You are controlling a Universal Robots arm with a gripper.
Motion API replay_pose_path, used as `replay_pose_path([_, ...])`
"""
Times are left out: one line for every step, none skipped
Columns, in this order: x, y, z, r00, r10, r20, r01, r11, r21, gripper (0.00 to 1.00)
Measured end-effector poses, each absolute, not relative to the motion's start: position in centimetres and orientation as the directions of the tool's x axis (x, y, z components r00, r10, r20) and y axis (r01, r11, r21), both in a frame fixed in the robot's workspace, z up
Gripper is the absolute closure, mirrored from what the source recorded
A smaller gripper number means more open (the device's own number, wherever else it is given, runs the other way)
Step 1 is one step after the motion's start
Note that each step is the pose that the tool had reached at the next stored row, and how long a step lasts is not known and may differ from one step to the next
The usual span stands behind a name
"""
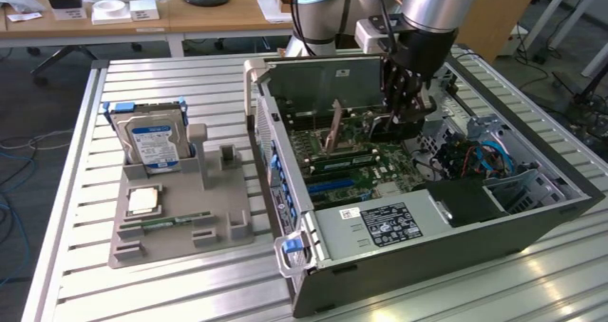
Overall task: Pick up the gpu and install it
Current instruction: 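Insert the gpu into the slot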
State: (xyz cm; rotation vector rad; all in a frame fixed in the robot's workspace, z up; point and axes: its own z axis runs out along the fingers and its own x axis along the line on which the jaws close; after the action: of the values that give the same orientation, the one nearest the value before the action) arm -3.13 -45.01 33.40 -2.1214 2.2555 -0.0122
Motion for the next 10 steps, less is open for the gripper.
replay_pose_path([-3.17,-45.09,33.39,-0.060,-0.998,-0.027,-0.997,0.061,-0.037,0.73])
replay_pose_path([-3.20,-45.16,33.37,-0.060,-0.998,-0.027,-0.997,0.061,-0.037,0.73])
replay_pose_path([-3.24,-45.22,33.36,-0.060,-0.998,-0.027,-0.997,0.061,-0.037,0.73])
replay_pose_path([-3.27,-45.28,33.34,-0.060,-0.998,-0.027,-0.997,0.061,-0.037,0.73])
replay_pose_path([-3.30,-45.32,33.33,-0.060,-0.998,-0.027,-0.997,0.060,-0.037,0.73])
replay_pose_path([-3.34,-45.35,33.32,-0.059,-0.998,-0.028,-0.998,0.060,-0.037,0.73])
replay_pose_path([-3.37,-45.38,33.31,-0.059,-0.998,-0.027,-0.998,0.060,-0.037,0.73])
replay_pose_path([-3.40,-45.41,33.28,-0.058,-0.998,-0.028,-0.998,0.059,-0.037,0.73])
replay_pose_path([-3.44,-45.42,33.24,-0.058,-0.998,-0.028,-0.998,0.059,-0.037,0.73])
replay_pose_path([-3.50,-45.42,33.18,-0.058,-0.998,-0.027,-0.998,0.059,-0.037,0.73])
